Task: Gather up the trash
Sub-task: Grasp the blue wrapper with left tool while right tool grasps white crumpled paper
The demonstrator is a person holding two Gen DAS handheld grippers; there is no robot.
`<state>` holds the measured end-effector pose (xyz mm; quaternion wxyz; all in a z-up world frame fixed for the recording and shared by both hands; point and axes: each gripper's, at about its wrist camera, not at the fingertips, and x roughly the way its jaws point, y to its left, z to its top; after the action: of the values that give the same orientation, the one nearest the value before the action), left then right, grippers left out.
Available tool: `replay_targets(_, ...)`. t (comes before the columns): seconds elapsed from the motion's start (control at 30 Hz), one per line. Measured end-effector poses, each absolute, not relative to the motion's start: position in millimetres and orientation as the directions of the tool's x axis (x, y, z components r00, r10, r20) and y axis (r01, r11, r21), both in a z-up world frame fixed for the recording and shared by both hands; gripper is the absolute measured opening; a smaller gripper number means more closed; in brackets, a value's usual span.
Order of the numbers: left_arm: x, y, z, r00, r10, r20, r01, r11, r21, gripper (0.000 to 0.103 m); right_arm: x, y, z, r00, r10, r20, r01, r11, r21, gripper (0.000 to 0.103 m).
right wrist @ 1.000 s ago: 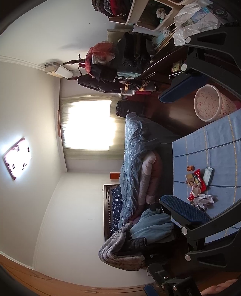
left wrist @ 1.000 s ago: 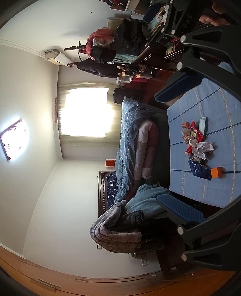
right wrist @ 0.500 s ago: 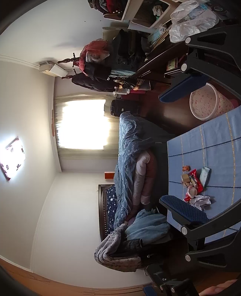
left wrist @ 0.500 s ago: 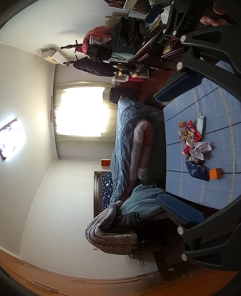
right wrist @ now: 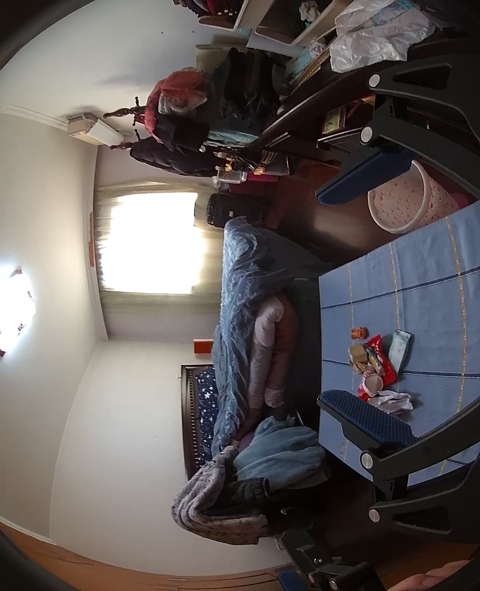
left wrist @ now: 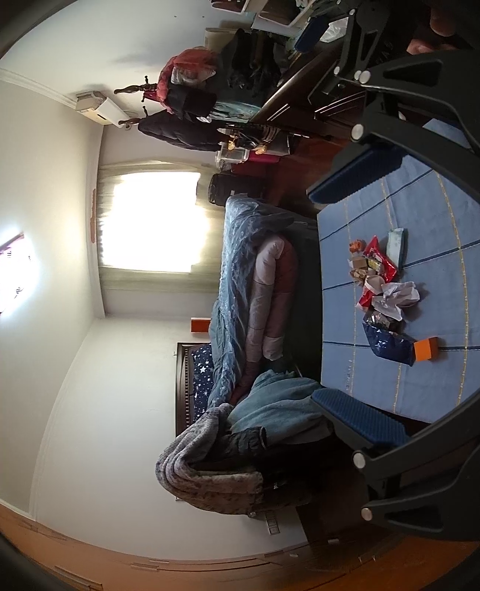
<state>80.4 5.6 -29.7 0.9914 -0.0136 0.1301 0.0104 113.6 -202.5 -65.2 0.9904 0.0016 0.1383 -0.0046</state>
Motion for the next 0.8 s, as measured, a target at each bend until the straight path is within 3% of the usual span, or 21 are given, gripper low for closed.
replay_targets(0.13,98.8,12.5,-44.9,0.954,0.022,-0.299,-0.033,0.999,-0.034,0.1,131.9,-198.8,-80.3,0.949,-0.001,-0.316,0.002,1.0,0.002,0.1)
replay_targets(0.27,130.5,25.5,-77.5,0.919,0.026,-0.394,-0.055,0.997,-0.061,0.1,157.9,-194.5,-104.6,0.921,0.014,-0.389,-0.011,1.0,0.011,0.1)
replay_targets(0.5,200.4,67.3,-176.4,0.802,0.03,-0.597,-0.119,0.987,-0.11,0.1,212.6,-181.3,-167.2,0.845,0.047,-0.533,-0.05,0.999,0.008,0.1)
replay_targets(0.67,245.6,78.1,-225.4,0.74,0.032,-0.672,-0.142,0.984,-0.11,0.1,250.3,-166.1,-210.1,0.772,0.079,-0.63,-0.093,0.996,0.011,0.1)
replay_targets(0.8,281.4,84.3,-254.0,0.695,0.086,-0.714,-0.177,0.983,-0.054,0.1,266.2,-155.0,-228.9,0.751,0.092,-0.654,-0.12,0.993,0.002,0.1)
